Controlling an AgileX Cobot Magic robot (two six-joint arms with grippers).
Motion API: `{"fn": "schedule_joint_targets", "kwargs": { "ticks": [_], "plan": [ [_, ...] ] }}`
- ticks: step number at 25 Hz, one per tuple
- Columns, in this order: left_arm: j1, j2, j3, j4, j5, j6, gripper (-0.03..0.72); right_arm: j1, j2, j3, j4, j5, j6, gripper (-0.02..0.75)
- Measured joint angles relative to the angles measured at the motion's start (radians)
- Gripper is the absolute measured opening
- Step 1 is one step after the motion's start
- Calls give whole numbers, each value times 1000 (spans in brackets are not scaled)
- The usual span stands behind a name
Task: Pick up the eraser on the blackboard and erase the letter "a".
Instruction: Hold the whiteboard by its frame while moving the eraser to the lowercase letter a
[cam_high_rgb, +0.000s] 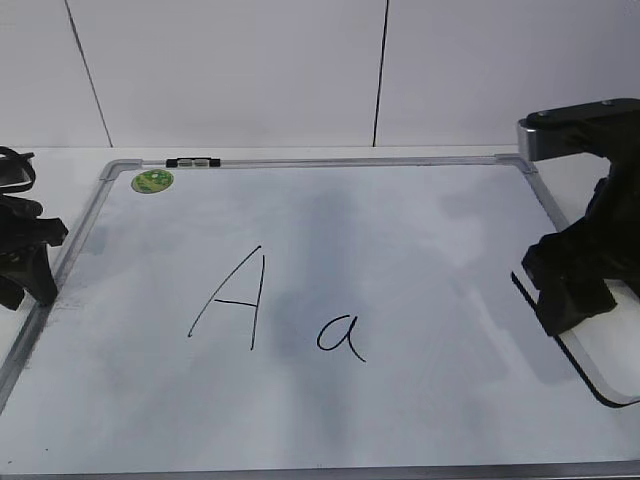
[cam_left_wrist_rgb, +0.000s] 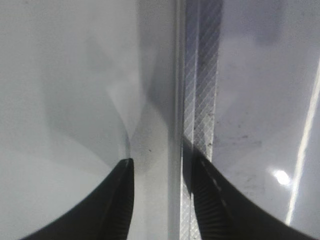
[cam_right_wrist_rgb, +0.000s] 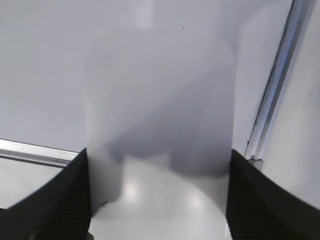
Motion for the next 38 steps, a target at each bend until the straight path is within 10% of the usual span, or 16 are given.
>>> {"fn": "schedule_joint_targets", "kwargs": {
  "ticks": [6, 15, 38],
  "plan": [
    [0, 2, -2, 0, 2, 0, 278, 0, 0, 0, 0, 0, 0, 510],
    [-4, 4, -4, -19, 8, 0, 55, 0, 0, 0, 0, 0, -1, 510],
    [-4, 4, -4, -20, 8, 0, 50, 3, 317, -246, 55, -6, -81, 510]
  ]
}}
